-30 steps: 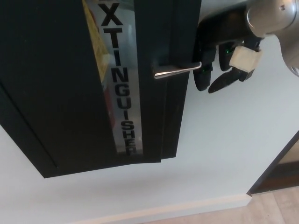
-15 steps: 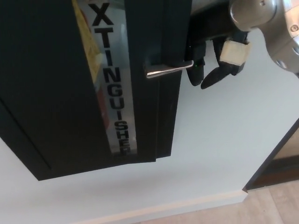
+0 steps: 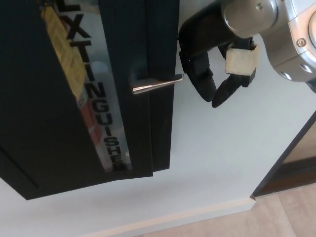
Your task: The robot walks towards the fire extinguisher and use its right hand to push the door to the left and open it
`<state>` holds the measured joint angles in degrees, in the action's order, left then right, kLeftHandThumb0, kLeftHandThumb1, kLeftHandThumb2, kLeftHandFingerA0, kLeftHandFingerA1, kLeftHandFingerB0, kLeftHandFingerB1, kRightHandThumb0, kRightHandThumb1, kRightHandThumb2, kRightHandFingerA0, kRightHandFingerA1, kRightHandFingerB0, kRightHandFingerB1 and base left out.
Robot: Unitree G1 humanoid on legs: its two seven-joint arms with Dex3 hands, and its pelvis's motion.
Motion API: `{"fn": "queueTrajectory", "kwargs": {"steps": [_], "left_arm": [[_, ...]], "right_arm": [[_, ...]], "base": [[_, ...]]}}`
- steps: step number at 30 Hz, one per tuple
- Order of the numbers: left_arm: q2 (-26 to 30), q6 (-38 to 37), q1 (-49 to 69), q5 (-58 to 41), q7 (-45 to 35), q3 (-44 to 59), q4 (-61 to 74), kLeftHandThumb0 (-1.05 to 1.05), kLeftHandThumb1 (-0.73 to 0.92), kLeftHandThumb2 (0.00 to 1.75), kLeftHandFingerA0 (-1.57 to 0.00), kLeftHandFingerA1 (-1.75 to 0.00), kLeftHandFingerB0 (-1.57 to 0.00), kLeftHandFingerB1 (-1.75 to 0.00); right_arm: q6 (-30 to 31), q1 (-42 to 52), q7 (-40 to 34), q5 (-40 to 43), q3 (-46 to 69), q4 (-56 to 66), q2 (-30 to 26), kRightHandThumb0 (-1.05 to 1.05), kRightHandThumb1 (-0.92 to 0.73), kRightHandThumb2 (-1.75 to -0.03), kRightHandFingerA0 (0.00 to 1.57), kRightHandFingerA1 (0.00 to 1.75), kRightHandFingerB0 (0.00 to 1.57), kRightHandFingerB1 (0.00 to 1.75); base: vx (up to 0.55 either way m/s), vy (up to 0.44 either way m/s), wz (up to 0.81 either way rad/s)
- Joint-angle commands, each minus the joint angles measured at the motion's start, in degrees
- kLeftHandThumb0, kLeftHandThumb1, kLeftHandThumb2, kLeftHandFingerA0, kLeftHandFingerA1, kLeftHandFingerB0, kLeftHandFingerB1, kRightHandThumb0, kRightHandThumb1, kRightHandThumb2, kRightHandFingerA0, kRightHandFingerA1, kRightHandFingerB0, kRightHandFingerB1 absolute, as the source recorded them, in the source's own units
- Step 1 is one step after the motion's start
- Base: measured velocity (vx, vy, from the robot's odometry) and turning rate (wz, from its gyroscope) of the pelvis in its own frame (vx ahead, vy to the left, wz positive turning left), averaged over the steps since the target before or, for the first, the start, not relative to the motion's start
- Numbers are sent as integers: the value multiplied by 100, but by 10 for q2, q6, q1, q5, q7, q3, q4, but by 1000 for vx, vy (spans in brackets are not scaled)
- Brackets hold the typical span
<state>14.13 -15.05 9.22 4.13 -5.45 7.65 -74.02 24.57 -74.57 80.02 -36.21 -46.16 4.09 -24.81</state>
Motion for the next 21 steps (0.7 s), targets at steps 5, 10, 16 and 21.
{"fn": "queueTrajectory", "kwargs": {"steps": [5,10,16,21], "left_arm": [[14,-25,0,1,-7,-4,6,-67,43,81,-38,-61,-27,-47],[16,-23,-7,3,-5,-6,0,-62,53,57,-40,-54,-33,-35],[11,-26,-9,2,-6,-8,1,-63,54,57,-40,-52,-32,-33],[13,-32,-7,2,-9,-10,3,-63,55,57,-40,-55,-31,-35]], "right_arm": [[-30,-44,72,-2,-16,28,38,-83,-52,-102,79,110,64,79],[-42,-38,72,-6,-12,25,41,-86,-55,-104,74,103,65,79],[-27,-29,72,-14,-11,10,58,-82,-52,-102,81,115,64,80],[-23,-20,66,-22,-6,7,65,-87,-63,-64,69,136,67,89]], "base": [[-17,-3,4],[0,0,0],[0,0,0],[0,0,0]]}}
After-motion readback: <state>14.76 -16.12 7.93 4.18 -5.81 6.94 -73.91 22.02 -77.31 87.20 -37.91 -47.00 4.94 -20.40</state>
